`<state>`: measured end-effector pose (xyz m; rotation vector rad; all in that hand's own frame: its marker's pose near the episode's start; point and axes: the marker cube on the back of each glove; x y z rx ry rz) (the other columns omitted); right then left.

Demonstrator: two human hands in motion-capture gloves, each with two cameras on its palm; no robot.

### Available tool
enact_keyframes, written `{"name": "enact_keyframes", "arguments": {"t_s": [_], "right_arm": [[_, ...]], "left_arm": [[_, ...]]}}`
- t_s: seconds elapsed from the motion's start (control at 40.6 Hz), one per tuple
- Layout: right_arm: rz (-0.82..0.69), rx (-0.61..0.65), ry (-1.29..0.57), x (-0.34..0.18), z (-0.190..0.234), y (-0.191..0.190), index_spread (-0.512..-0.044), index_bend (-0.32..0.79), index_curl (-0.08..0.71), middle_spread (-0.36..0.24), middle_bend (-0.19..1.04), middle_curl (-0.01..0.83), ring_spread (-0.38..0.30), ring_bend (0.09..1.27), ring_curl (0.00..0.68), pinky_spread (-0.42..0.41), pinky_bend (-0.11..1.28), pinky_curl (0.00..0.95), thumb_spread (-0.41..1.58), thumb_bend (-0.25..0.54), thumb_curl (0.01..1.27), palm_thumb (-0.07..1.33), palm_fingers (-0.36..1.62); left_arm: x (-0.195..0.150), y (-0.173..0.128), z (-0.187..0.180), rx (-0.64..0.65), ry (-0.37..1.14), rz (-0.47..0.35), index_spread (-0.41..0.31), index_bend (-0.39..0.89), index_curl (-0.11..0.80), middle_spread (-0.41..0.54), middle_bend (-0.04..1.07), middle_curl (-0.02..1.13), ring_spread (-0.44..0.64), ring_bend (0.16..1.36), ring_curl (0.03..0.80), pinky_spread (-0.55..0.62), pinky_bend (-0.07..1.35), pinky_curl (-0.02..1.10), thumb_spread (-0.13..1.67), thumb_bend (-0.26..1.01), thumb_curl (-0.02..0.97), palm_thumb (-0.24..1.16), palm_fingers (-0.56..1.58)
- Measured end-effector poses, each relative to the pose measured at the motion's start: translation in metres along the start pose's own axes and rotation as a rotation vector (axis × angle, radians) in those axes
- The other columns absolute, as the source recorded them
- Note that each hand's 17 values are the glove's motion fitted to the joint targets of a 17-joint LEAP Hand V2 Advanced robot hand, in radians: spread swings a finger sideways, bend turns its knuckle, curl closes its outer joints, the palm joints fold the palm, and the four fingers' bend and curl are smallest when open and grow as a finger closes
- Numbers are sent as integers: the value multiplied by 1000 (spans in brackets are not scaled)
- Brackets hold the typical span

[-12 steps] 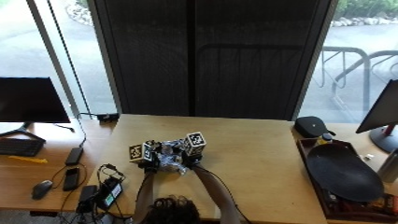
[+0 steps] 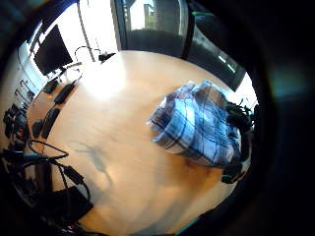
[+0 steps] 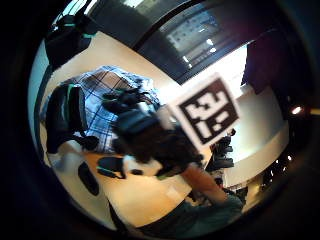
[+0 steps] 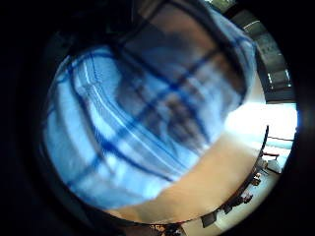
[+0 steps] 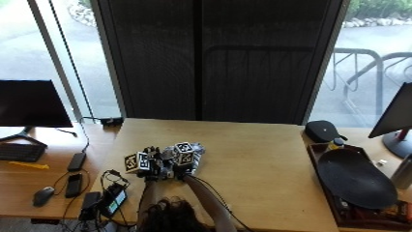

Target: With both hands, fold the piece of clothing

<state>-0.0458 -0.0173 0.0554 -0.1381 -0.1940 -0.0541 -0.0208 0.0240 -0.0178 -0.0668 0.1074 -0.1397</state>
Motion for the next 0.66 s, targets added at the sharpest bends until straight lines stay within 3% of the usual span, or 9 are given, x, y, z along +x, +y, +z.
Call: {"name": "enact_keyframes", "arguments": {"t_s": [0.123,0.148,0.197,0.222,0.246,0.271,0.32,0.468,0.665], "right_arm": [[-49,-86,146,-17,35,-13,-335,213,221,-77,192,220,-44,345,213,195,446,242,917,219,223,537,494],[-57,-50,160,-17,35,-16,-342,212,227,-79,188,223,-47,343,211,202,435,240,927,210,226,541,505],[-21,72,208,-10,28,-21,-351,315,256,-123,230,245,-98,375,216,200,343,210,950,244,252,624,758],[14,134,221,-5,22,-21,-356,296,249,-118,195,239,-90,347,201,207,339,208,951,222,253,611,687],[47,187,205,-1,15,-20,-348,312,274,-146,276,274,-132,408,238,182,301,210,966,244,269,659,874],[73,234,159,1,8,-17,-351,313,272,-149,242,264,-126,374,219,192,288,202,973,228,269,652,830],[110,324,8,6,-6,-12,-339,244,272,-166,354,311,-168,469,259,152,233,195,974,250,297,720,1045],[177,515,-353,27,-41,5,-308,173,318,-178,389,365,-198,503,327,96,219,237,951,233,350,805,1112],[162,570,-303,44,-78,28,-288,150,337,-217,371,397,-211,511,369,69,242,277,918,192,406,873,1108]], "left_arm": [[-5,-12,2,103,11,81,-183,375,283,-96,292,283,123,377,220,318,161,79,1079,447,234,666,625],[-4,-12,2,103,21,86,-184,371,289,-99,290,288,124,375,223,322,161,80,1096,444,239,668,625],[1,-11,2,94,44,90,-187,355,298,-105,291,298,119,375,230,328,164,83,1126,439,249,672,633],[5,-10,0,96,62,98,-188,351,303,-107,288,302,119,373,232,331,163,85,1140,436,254,673,633],[8,-10,-3,103,80,106,-189,346,309,-108,288,308,118,371,235,334,162,86,1152,432,258,674,633],[11,-9,-5,109,95,110,-187,342,314,-109,286,312,118,370,238,336,162,87,1163,431,264,679,633],[10,-6,-9,119,101,98,-187,328,322,-111,285,323,118,370,244,340,161,90,1188,426,271,680,633],[12,-8,-14,225,115,130,-184,291,346,-115,283,345,111,371,259,347,160,95,1244,411,295,689,652],[21,-2,-2,162,107,145,-164,159,347,-107,281,377,103,409,292,352,182,114,1288,372,315,673,614]]}}
